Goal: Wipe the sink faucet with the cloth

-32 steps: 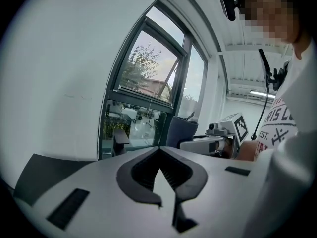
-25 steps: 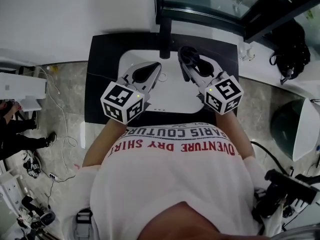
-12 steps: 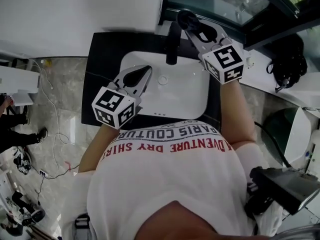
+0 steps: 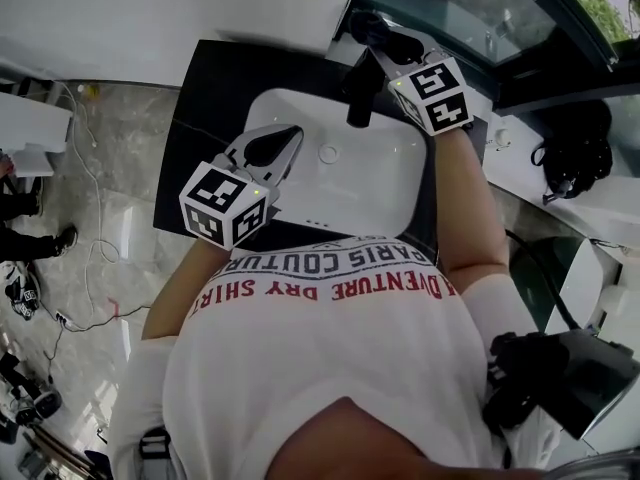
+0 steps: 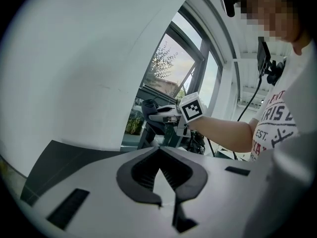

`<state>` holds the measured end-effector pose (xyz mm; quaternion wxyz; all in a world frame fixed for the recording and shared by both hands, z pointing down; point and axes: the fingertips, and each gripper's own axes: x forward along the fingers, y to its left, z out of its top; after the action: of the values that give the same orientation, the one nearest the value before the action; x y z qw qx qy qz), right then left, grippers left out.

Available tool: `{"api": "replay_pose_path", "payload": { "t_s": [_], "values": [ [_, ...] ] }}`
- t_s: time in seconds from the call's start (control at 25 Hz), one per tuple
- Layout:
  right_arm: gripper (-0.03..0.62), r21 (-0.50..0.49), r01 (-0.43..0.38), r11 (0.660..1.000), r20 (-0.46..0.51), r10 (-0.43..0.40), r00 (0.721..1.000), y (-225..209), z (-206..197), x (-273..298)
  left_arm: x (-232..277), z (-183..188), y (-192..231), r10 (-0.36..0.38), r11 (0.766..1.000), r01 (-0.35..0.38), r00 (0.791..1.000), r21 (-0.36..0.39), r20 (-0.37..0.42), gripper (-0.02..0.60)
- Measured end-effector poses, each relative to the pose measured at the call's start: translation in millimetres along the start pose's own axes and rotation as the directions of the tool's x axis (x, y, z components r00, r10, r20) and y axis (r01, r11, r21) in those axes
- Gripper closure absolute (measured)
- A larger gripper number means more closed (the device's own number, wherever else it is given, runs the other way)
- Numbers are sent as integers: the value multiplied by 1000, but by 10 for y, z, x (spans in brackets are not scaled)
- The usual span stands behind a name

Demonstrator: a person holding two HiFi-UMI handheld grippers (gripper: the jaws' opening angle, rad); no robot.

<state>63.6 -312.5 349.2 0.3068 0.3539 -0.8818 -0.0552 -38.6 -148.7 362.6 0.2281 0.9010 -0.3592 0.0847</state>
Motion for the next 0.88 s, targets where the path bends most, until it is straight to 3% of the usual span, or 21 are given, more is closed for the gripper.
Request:
{"api": "replay_pose_path", "payload": {
  "t_s": [0.36,0.56,0.88],
  "values": [
    [517,133,-43,990,-7,45,999,34,-69,97,-48,-51,25,3,1000,-3,1000,-11,-4,581],
    [517,124,-39,991,-17,42,999,154,-64,45,-84,-67,-20,-4,1000,4,1000,-9,-3,581],
    [517,105,-91,990,9,90,996,744,-82,-290,-125,-128,-104,-18,1000,18,1000,-10,-2,581]
  ]
}}
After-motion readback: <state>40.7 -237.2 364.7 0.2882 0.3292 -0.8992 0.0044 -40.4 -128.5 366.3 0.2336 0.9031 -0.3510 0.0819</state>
